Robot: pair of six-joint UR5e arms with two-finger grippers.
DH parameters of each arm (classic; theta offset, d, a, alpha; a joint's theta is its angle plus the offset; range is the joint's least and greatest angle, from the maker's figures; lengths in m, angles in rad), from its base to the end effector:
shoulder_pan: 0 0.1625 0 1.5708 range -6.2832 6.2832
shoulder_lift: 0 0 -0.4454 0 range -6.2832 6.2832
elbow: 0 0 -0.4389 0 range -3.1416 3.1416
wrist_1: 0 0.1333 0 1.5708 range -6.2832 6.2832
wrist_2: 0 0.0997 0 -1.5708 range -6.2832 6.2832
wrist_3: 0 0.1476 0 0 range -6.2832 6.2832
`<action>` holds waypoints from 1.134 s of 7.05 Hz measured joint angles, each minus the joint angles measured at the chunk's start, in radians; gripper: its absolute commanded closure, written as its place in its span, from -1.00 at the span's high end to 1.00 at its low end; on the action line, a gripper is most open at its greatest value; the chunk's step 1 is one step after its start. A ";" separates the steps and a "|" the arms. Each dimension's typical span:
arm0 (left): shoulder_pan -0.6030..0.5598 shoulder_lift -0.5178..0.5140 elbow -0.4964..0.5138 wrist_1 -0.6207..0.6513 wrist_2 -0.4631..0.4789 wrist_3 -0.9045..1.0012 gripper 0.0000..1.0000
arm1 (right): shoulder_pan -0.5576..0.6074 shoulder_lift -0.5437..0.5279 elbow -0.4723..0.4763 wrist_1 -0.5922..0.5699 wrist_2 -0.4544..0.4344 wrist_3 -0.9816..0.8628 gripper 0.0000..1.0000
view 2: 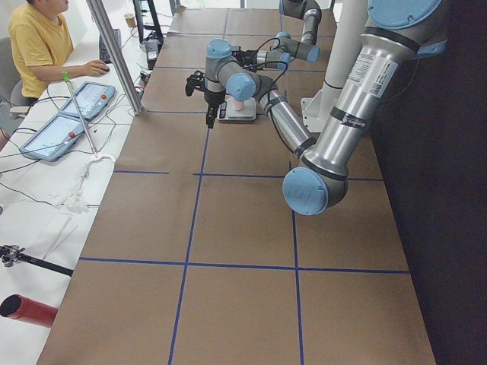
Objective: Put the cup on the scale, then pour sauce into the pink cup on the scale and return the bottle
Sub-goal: 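Tilt the bottle spout over the pink cup with the right gripper, then rotate the bottle back upright with the right gripper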
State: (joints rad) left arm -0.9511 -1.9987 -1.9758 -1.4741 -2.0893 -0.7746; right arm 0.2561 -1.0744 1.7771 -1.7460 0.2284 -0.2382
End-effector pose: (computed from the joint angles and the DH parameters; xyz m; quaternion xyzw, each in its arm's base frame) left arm 0.3228 -0.5560 0.2711 0.1131 0.4067 0.0222 0.9063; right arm -0.5586 -0.4327 0.2492 0.4831 0.4109 -0.4141 0.6530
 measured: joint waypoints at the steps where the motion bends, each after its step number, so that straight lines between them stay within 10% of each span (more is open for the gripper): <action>1: 0.000 -0.001 0.000 0.000 0.000 0.000 0.32 | 0.000 -0.003 0.006 0.004 0.002 0.016 -1.00; 8: 0.000 -0.006 -0.002 0.000 0.001 -0.002 0.32 | 0.000 -0.064 0.066 0.007 0.113 0.444 -1.00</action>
State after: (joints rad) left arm -0.9511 -2.0045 -1.9778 -1.4741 -2.0883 -0.7762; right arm 0.2562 -1.1386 1.8432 -1.7395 0.3413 0.2055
